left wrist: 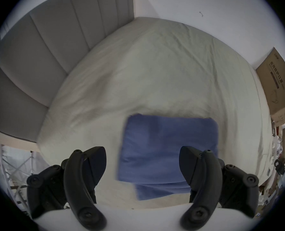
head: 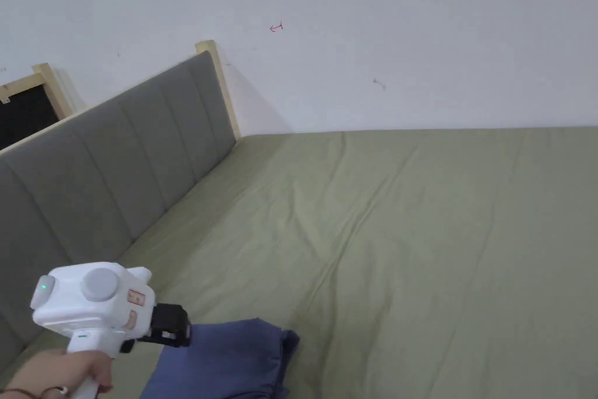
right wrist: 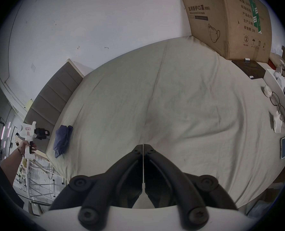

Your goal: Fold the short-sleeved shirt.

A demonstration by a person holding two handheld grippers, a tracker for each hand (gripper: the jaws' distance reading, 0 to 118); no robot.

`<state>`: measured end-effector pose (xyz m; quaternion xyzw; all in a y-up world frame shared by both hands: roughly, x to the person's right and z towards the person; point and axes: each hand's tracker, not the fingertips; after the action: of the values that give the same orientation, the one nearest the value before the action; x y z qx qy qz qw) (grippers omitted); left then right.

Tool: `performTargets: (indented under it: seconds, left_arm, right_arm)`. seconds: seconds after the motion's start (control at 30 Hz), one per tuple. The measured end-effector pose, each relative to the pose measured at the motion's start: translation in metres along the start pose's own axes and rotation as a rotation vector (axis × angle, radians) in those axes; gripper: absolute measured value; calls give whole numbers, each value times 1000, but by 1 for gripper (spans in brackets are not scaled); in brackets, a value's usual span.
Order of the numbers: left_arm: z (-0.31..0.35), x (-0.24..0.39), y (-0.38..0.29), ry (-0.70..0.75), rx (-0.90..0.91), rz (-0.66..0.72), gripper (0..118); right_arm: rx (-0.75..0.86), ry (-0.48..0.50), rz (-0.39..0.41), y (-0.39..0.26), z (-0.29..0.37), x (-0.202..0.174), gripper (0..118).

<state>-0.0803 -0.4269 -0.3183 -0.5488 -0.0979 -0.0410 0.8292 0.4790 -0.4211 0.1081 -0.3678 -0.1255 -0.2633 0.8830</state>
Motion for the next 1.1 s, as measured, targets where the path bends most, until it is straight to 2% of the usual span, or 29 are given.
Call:
performTargets:
  seconds: [0.13, 0.17, 0.2, 0.27, 0.3, 0.4, 0.43, 0.53, 0.63, 0.67, 0.73, 0.8, 0.83, 0.97, 1.0, 1.03, 1.07, 1.1]
  left_arm:
    - [3, 97, -26, -238, 18, -78, 95]
    - [9, 126, -37, -282, 3, -96, 93]
    - [17, 158, -51, -345, 7, -119, 82]
    - [30, 215, -82, -417, 2, -170, 17]
    - [34, 240, -96, -444, 1, -206, 0]
    - [71, 293, -130, -622, 145, -224, 0]
    - [89, 306, -141, -632, 232, -208, 0]
    - [142, 329, -162, -552, 597, -217, 0]
    - [180, 344, -181, -387, 935, -230, 0]
    - [188, 349, -190, -317, 1022, -223, 0]
    - [195, 352, -199, -323, 1119, -214, 0]
    - [201, 354, -209, -314, 1199, -212, 0]
    - [203, 358, -212, -280, 1234, -210, 0]
    - [205, 365, -212, -266, 1256, -219, 2]
    - [206, 366, -212, -264, 1256, -217, 8]
    - [207, 366, -212, -263, 1257, -217, 27]
    - [209, 366, -213, -262, 1258, -213, 27]
    - [212, 364, -213, -280, 1258, -203, 34]
  right_arm:
    - [-5, 9, 24, -3, -4, 2, 0]
    - [-3, 4, 35, -3, -3, 1, 0]
    - [0, 0, 46, -2, -1, 1, 0]
    - [6, -1, 55, 0, 4, -1, 0]
    - [10, -1, 56, 2, 8, -2, 0]
    - [57, 14, 50, 9, 26, -4, 0]
    - [109, 18, 64, 13, 35, -7, 0]
    - [302, 26, 142, 22, 66, -16, 0]
    - [603, -35, 227, 24, 95, -25, 0]
    - [714, -32, 244, 19, 103, -25, 0]
    - [910, -9, 272, 6, 116, -25, 0]
    - [1007, -124, 276, 2, 121, -32, 0]
    - [1023, -152, 273, 3, 120, -32, 0]
    - [949, -124, 213, 18, 114, -29, 0]
    - [952, -149, 203, 19, 114, -29, 0]
    - [967, -175, 203, 18, 115, -28, 7]
    - [970, -178, 209, 18, 116, -28, 7]
    - [966, -185, 213, 18, 119, -28, 14]
